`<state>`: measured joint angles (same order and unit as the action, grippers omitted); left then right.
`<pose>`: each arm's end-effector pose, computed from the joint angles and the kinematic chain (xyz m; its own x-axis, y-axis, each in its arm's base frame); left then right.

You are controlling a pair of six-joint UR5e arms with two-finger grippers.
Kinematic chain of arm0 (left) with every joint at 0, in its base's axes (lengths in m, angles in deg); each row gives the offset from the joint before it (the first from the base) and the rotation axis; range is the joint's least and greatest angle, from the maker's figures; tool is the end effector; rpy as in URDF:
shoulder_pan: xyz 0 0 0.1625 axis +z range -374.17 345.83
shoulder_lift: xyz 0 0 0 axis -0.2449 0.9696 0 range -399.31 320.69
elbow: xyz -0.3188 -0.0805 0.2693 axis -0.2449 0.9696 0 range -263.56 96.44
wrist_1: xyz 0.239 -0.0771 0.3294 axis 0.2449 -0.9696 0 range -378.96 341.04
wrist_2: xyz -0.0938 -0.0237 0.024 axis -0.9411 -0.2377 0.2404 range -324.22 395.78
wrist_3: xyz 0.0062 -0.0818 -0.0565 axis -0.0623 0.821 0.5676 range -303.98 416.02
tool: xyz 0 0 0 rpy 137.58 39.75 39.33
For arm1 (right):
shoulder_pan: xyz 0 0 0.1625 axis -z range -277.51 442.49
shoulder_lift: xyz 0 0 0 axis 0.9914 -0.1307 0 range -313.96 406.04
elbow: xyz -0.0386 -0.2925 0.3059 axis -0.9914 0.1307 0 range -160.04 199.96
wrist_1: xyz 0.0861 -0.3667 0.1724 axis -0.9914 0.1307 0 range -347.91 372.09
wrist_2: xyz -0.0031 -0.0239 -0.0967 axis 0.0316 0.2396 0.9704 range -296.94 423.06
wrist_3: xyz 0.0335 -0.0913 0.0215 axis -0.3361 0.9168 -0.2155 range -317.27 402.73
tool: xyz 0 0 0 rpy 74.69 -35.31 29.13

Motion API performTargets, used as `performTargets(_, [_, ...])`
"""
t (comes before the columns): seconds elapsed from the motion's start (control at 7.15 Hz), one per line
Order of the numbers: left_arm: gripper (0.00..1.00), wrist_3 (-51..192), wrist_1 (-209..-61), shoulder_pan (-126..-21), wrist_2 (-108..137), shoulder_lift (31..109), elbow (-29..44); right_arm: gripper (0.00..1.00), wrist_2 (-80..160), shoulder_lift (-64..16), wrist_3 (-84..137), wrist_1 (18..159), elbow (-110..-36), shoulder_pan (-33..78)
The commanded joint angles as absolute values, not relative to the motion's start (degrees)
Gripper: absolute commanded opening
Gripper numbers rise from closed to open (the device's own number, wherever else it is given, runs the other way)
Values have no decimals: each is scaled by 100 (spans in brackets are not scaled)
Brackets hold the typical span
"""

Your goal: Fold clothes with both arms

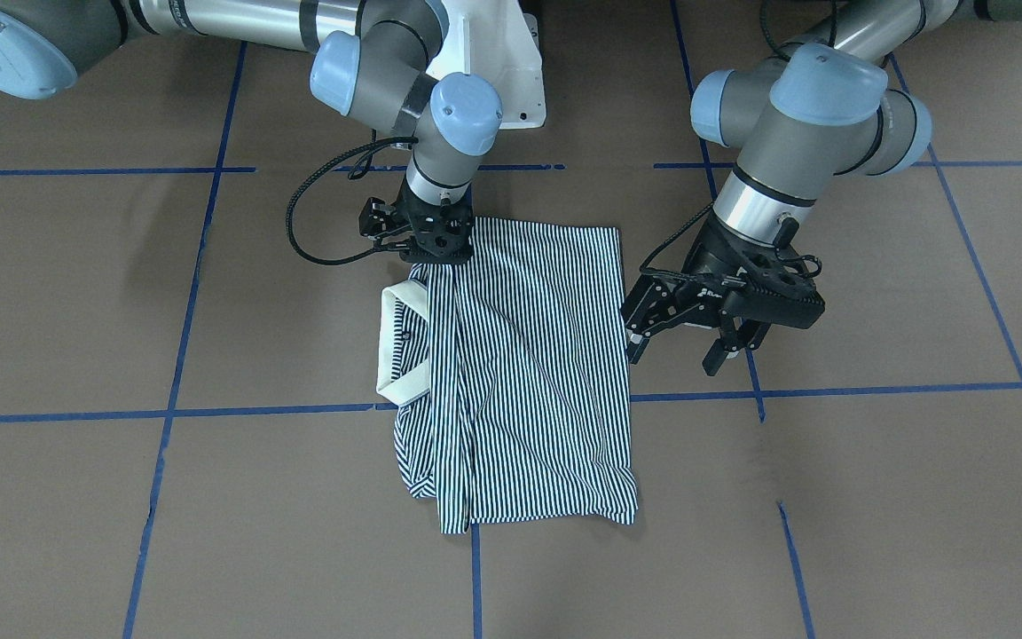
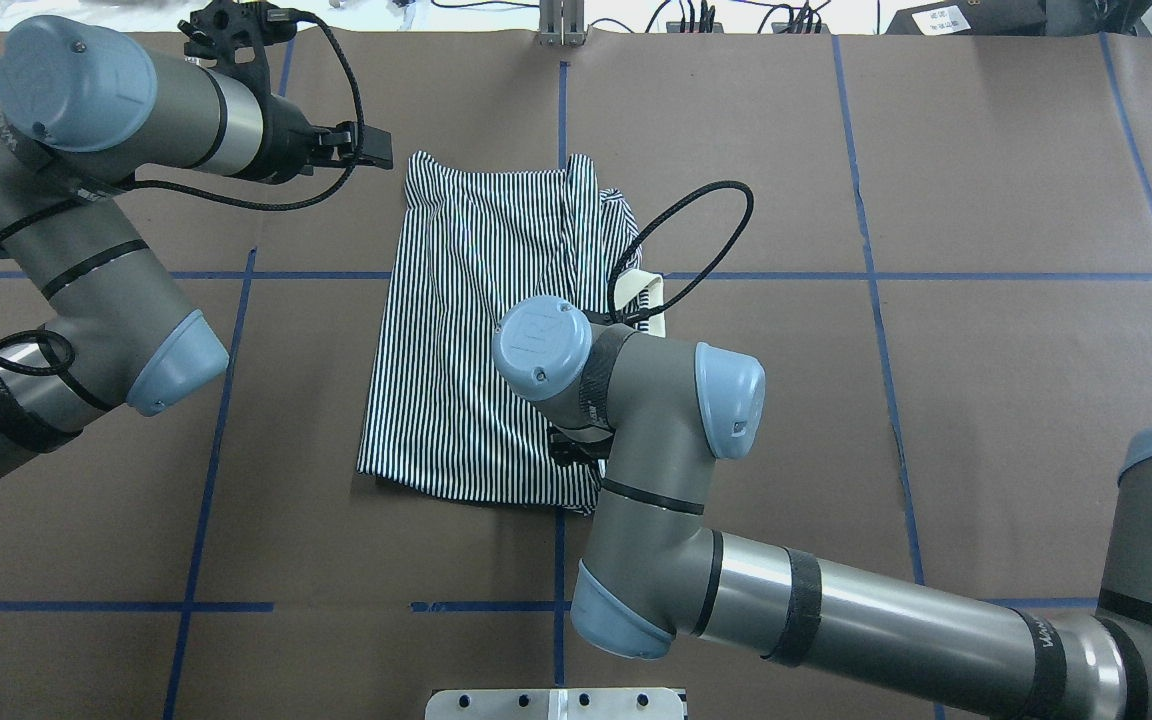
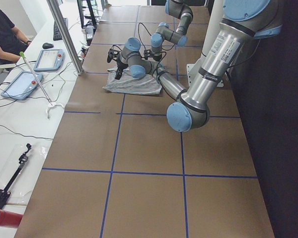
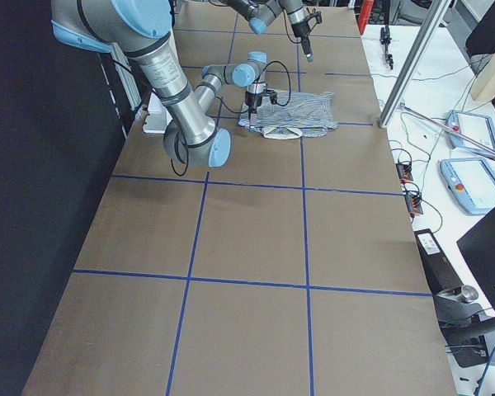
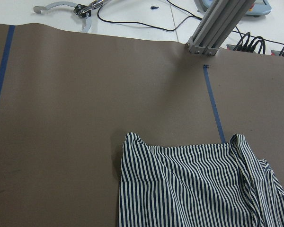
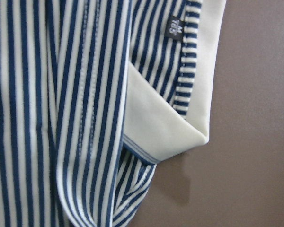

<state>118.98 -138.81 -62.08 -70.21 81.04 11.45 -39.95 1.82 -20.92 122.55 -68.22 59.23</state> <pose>0.3661 -0.5632 0.2519 0.4983 0.1003 -0.8612 0.3581 0.8808 0.3098 -0.6149 -0.3850 0.2359 0.8892 -0.0885 0.4489 0.1030 0.9946 -0.0079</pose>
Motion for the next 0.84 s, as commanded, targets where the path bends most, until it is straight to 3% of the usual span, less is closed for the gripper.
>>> performTargets(0.0, [100,11904,-13876,-6207,-7021,8145,1145,100,-4021,-516,-2081,12335,-7553,5885])
performTargets(0.28, [100,11904,-13876,-6207,-7021,8145,1180,100,-4004,-994,-1739,13176,-8731,5876])
performTargets(0.56, [100,11904,-13876,-6207,-7021,8127,1198,100,-3881,-506,-1555,13180,-8641,5850])
performTargets(0.7, [100,11904,-13876,-6207,-7021,8119,1198,100,-3759,-24,-1493,13110,-8126,5850])
